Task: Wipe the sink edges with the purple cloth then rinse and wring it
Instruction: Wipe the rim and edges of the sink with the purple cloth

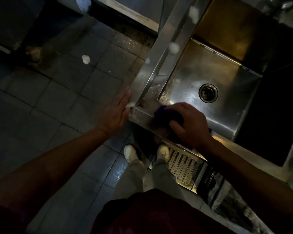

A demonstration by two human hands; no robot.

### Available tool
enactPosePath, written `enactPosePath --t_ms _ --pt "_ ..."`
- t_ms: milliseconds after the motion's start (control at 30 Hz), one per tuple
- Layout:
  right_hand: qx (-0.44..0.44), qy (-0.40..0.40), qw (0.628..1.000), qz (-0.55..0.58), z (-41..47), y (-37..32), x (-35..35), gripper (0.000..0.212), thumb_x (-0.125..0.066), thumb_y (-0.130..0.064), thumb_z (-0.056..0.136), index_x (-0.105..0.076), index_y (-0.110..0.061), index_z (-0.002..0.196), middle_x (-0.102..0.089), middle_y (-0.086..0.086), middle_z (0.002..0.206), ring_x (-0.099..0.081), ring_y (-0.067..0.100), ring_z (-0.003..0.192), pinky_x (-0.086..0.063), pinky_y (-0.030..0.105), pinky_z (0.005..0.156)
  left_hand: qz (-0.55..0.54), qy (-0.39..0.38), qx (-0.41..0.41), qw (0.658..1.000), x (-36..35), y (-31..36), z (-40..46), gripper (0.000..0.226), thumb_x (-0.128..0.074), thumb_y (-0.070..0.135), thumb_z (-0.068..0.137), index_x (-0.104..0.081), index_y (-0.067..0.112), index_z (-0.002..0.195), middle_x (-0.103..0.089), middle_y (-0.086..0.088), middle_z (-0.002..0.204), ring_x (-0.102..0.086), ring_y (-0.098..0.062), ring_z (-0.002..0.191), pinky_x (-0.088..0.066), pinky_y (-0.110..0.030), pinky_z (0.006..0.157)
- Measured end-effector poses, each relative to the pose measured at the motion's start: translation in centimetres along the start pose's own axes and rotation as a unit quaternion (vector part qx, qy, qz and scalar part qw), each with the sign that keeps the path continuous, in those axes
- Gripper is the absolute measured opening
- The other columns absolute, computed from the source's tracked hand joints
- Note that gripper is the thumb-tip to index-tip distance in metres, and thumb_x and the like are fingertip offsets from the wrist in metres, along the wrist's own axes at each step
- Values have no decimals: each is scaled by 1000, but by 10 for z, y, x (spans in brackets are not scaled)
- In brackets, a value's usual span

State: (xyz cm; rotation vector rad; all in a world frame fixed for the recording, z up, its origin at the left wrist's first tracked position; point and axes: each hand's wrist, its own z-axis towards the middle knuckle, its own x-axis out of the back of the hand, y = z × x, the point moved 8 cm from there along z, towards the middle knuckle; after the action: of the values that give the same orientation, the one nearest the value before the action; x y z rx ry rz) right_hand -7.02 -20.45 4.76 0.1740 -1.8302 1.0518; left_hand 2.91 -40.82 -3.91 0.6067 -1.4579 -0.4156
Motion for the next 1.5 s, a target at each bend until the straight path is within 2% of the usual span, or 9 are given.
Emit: enactPosePath --t_ms 100,267,367,633,800,1033,1300,1400,1500 --pt "64 16 998 20 17 -33 -10 50 -56 -38 81 -63 -27 128 -63 3 128 -58 22 114 -48 37 92 -9 -9 31 999 -3 -5 0 64 -21 47 105 -28 6 154 -26 -16 162 -30 -28 147 -28 -36 120" --pt "147 -37 986 -76 23 -59 -77 41 -56 -37 81 -70 -25 117 -61 6 136 -54 31 125 -40 52 101 -35 -39 15 999 -5 -16 -2 54 -24 38 107 -16 21 158 -15 -5 166 -27 -22 150 -32 -46 118" --pt "161 -47 978 -126 22 -60 -98 40 -60 -39 84 -67 -27 121 -55 8 143 -47 33 132 -32 51 107 -37 -42 20 998 -4 -15 -2 52 -25 30 108 -14 23 158 -13 -1 167 -20 -13 152 -27 -39 122" --pt "159 -12 977 -140 -78 30 -50 35 -72 -31 78 -75 -25 112 -60 13 136 -50 36 126 -39 52 97 4 -31 48 998 -1 -12 -3 60 -19 48 106 -20 17 157 -22 -7 164 -26 -20 148 -26 -38 120" --pt "79 24 987 -138 -29 14 -58 48 -59 -45 80 -65 -28 125 -55 12 141 -50 37 125 -39 51 98 18 -24 70 997 -1 -12 -4 63 -19 48 105 -16 14 158 -23 -12 163 -31 -26 144 -25 -32 116" --pt "67 63 990 -110 60 -23 -68 42 -60 -37 82 -65 -29 123 -56 6 139 -48 32 125 -38 47 99 9 -45 114 992 -4 -16 -6 71 -16 57 102 -9 15 158 -20 -13 164 -29 -25 147 -28 -34 116" --pt "173 66 978 -99 37 -34 -81 51 -56 -38 90 -59 -27 139 -43 12 155 -33 36 146 -24 59 116 -16 -28 103 994 -3 -14 -7 68 -19 54 103 -15 14 158 -31 -16 159 -41 -27 138 -38 -42 111" --pt "185 78 973 -115 80 -38 -84 52 -56 -37 90 -57 -24 140 -46 13 152 -35 35 145 -21 59 118 -33 -31 103 994 -1 -11 -5 72 -19 58 101 -28 9 152 -50 -19 142 -49 -11 114 -45 -38 98" --pt "200 105 964 -136 112 -36 -83 49 -57 -35 92 -59 -21 138 -47 15 151 -37 36 144 -19 58 120 -24 -28 100 994 0 -8 -4 66 -22 52 103 -26 9 153 -47 -17 143 -52 -22 114 -41 -33 97"
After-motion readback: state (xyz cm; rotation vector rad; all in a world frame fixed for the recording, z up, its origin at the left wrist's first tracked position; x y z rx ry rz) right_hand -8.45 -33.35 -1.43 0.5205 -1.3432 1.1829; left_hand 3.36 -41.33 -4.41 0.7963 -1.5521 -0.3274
